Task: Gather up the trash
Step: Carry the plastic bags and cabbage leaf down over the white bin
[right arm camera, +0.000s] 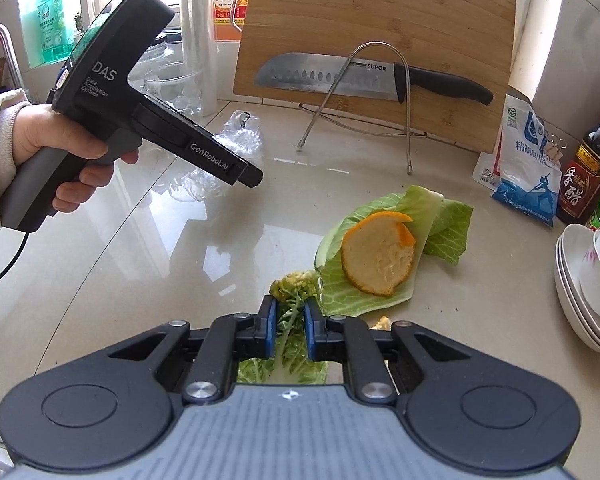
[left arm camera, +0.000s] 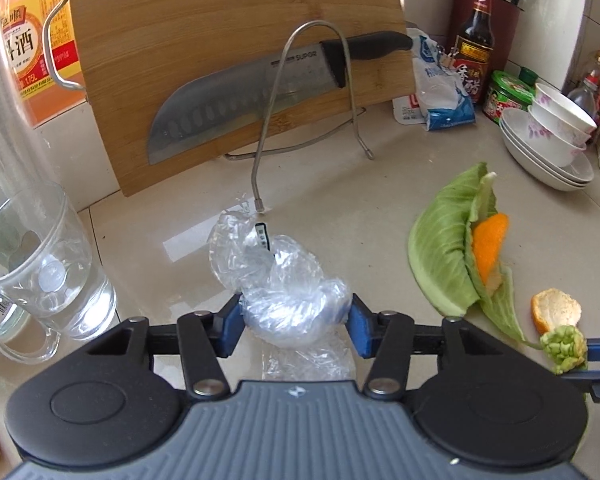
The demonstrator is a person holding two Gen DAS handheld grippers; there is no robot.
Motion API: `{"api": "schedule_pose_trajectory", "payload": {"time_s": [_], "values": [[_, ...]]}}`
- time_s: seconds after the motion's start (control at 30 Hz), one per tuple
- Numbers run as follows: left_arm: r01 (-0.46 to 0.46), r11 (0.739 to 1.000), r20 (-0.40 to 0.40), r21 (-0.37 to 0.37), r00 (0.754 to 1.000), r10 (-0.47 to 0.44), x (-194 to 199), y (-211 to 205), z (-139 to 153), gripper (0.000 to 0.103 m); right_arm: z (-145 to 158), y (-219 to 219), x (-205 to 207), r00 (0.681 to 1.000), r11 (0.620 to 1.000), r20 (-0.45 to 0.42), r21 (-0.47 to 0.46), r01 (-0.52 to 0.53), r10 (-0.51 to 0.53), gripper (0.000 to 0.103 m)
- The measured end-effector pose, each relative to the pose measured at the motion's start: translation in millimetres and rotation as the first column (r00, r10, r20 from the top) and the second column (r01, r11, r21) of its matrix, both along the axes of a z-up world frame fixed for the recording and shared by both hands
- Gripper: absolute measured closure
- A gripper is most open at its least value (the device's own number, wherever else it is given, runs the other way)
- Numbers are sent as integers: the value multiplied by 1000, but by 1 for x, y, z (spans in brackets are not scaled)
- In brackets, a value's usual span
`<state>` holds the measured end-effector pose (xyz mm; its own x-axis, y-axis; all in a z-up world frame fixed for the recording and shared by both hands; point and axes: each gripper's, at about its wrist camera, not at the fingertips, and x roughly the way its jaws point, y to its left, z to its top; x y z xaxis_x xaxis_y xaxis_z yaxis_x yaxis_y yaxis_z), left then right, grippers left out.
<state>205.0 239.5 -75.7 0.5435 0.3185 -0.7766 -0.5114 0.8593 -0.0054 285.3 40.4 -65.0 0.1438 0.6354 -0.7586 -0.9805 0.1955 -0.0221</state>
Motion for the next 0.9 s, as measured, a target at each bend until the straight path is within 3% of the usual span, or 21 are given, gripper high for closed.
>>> {"api": "schedule_pose_trajectory", "payload": {"time_s": [0.23, 0.53, 0.73, 0.9], "values": [[116, 993, -23, 19, 993, -116, -9, -48, 18, 51, 12, -30, -7, 1000, 999, 10, 25, 29, -29, 86], [260, 965, -20, 15, 965, -260, -4, -114, 33, 51, 20, -80, -9, 995, 995, 16, 41, 95, -96, 86], [374, 927, -12, 19, 927, -374, 9, -162, 40, 51, 26, -121, -6, 987, 986, 25, 48, 160, -161, 86], [477, 879, -6, 13, 879, -477, 25, -206, 42, 51, 26, -161, -1, 969, 969, 30, 44, 242, -244, 86]]}}
